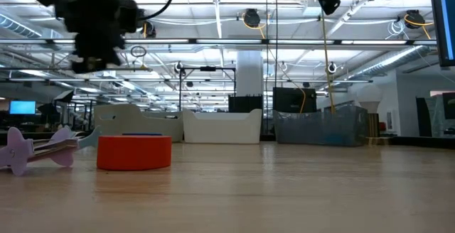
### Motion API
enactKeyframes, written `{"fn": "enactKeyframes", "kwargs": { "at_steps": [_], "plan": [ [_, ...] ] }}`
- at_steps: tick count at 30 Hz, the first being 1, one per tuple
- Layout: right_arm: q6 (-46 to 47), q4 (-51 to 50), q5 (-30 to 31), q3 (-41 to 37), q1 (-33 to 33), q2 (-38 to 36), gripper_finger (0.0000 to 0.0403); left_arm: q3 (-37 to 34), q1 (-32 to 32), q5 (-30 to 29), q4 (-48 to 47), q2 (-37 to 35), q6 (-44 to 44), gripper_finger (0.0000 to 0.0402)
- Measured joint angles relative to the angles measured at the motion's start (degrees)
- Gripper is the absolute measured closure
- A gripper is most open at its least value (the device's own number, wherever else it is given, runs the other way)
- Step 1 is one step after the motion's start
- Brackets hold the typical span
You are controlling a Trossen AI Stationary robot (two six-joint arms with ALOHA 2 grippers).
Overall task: Pick and place Stapler, Stapler remover, tape
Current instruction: Put the pink tape into the black bin
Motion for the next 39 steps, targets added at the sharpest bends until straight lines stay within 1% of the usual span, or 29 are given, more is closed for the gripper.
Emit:
{"fn": "enactKeyframes", "kwargs": {
  "at_steps": [4, 7, 9, 13, 15, 19, 23, 30, 35, 39],
  "plan": [
    [-0.8, -0.3, 3.1, 0.0, 0.0, -1.7, 0.0309, 2.9, -7.2, -0.1, -11.1, 0.1, -8.5, 0.0277],
    [-1.3, -0.5, 5.0, 0.0, 0.0, -2.7, 0.0309, 5.5, -12.6, -1.7, -15.7, 0.2, -14.9, 0.0277],
    [-1.3, -0.8, 6.3, 0.0, 0.0, -3.5, 0.0309, 6.7, -16.1, -3.0, -16.2, 0.2, -18.9, 0.0277],
    [-1.1, -3.4, 6.4, 0.0, -0.1, -4.6, 0.0310, 7.7, -23.0, -6.8, -15.9, 0.4, -26.9, 0.0277],
    [-0.2, -4.2, 6.3, 0.0, -0.1, -4.8, 0.0310, 8.0, -26.0, -7.8, -15.3, 1.6, -30.3, 0.0277],
    [0.3, -4.4, 6.2, 0.0, -0.1, -5.2, 0.0310, 9.2, -31.1, -8.0, -14.3, 5.9, -35.2, 0.0277],
    [0.5, -4.5, 6.2, 0.0, -0.1, -5.2, 0.0310, 12.1, -34.4, -7.5, -14.3, 12.0, -37.5, 0.0277],
    [0.3, -5.5, 6.2, 0.0, -0.1, -5.2, 0.0310, 18.4, -38.0, -7.3, -16.3, 21.9, -40.8, 0.0277],
    [0.3, -8.3, 6.2, 0.0, -0.1, -5.3, 0.0310, 19.5, -39.6, -5.9, -16.6, 27.8, -44.1, 0.0277],
    [0.4, -10.7, 6.2, 0.0, -0.1, -5.3, 0.0310, 19.7, -40.6, -5.8, -16.5, 30.3, -46.0, 0.0277]
  ]
}}
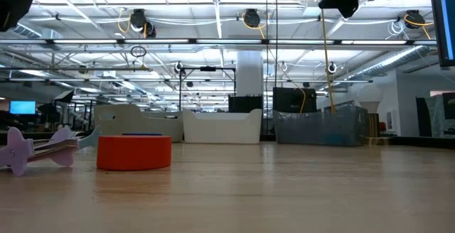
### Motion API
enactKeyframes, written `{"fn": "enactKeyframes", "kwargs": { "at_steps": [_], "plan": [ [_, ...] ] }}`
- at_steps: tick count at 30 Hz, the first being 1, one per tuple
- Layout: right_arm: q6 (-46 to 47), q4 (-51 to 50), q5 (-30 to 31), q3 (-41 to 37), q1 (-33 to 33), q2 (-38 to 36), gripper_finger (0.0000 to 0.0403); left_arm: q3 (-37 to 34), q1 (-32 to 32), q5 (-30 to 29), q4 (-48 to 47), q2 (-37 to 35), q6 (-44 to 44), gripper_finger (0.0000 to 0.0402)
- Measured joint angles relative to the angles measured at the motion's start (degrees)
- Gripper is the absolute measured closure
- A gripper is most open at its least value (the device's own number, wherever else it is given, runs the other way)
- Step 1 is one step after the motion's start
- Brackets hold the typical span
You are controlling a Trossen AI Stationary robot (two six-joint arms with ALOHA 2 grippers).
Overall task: Pick and place Stapler, Stapler remover, tape
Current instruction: Put the pink tape into the black bin
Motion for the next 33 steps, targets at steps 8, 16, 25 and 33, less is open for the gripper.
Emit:
{"fn": "enactKeyframes", "kwargs": {
  "at_steps": [8, 16, 25, 33],
  "plan": [
    [3.3, 9.2, -0.2, -9.3, 0.0, -4.8, 0.0310, 0.0, -0.6, -0.5, 0.6, 3.0, -1.3, 0.0277],
    [7.6, 12.6, -0.1, -16.9, 0.0, -11.3, 0.0310, 0.0, -0.6, -2.2, 1.7, 3.4, -1.6, 0.0277],
    [10.1, 17.8, 0.0, -23.1, 0.0, -16.0, 0.0310, 0.0, -0.6, -3.5, 1.3, 3.4, -1.8, 0.0277],
    [10.4, 18.9, 0.0, -24.4, 0.0, -17.4, 0.0310, 0.0, -0.9, -1.3, 3.8, 6.9, -2.8, 0.0277]
  ]
}}
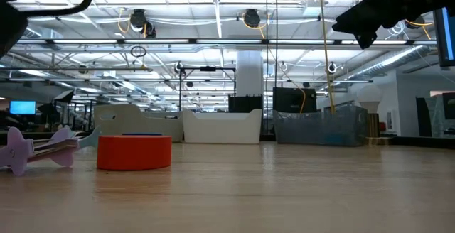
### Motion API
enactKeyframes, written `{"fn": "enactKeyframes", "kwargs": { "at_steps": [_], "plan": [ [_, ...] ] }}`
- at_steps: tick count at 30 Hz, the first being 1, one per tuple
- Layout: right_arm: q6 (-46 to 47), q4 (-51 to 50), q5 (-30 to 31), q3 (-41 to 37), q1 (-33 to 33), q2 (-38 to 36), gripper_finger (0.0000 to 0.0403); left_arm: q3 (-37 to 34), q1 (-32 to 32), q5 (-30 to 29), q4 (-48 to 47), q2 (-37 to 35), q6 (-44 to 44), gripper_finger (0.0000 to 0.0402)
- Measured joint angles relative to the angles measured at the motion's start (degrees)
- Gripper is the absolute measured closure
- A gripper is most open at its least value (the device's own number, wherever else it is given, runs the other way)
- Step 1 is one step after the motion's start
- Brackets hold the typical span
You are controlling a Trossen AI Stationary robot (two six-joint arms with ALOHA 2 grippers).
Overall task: Pick and place Stapler, Stapler remover, tape
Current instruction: Put the pink tape into the black bin
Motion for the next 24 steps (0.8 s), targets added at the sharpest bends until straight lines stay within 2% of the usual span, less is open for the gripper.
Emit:
{"fn": "enactKeyframes", "kwargs": {
  "at_steps": [7, 24],
  "plan": [
    [-0.1, 0.0, 0.0, 0.0, 0.0, -0.1, 0.0310, 0.0, -0.5, 2.3, 2.6, 3.8, -0.6, 0.0277],
    [0.0, -0.1, -0.2, 0.0, 0.0, -0.1, 0.0310, 0.0, -0.4, 1.4, 3.4, 3.7, 1.7, 0.0279]
  ]
}}
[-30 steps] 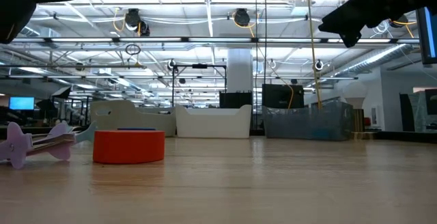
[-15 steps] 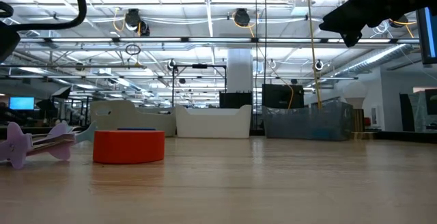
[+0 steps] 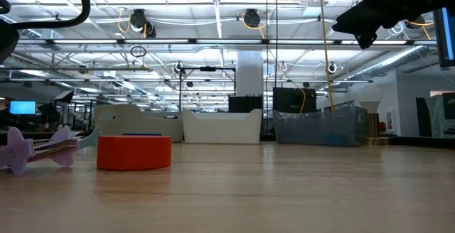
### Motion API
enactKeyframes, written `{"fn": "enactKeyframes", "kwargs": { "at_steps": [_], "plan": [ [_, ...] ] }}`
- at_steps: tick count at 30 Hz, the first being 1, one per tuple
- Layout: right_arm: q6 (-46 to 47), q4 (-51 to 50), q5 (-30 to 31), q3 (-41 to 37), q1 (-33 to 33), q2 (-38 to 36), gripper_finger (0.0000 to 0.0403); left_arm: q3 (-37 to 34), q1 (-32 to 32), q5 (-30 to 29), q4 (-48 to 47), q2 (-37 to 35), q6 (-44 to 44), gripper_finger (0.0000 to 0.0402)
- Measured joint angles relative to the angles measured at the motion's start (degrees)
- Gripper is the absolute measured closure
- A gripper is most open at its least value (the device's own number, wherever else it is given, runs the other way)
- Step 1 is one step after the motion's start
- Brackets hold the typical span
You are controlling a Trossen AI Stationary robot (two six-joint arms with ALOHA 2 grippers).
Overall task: Pick and place Stapler, Stapler remover, tape
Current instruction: Put the pink tape into the black bin
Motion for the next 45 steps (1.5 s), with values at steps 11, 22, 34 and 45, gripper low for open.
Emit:
{"fn": "enactKeyframes", "kwargs": {
  "at_steps": [11, 22, 34, 45],
  "plan": [
    [2.0, 0.4, 0.0, 0.0, 0.0, 0.0, 0.0309, -0.1, 1.2, -0.1, 0.3, -3.8, 1.4, 0.0364],
    [9.3, 2.7, -1.0, 0.0, 0.0, 1.1, 0.0309, -0.1, 7.3, -8.6, 0.9, -15.0, 7.9, 0.0355],
    [5.4, 38.1, -10.7, -6.1, 1.8, 10.7, 0.0310, 0.0, 23.9, -24.3, 11.7, -24.7, 28.7, 0.0347],
    [-8.5, 52.8, -4.1, -5.3, 9.0, 25.1, 0.0310, 0.1, 40.8, -4.6, 34.8, -22.5, 30.7, 0.0343]
  ]
}}
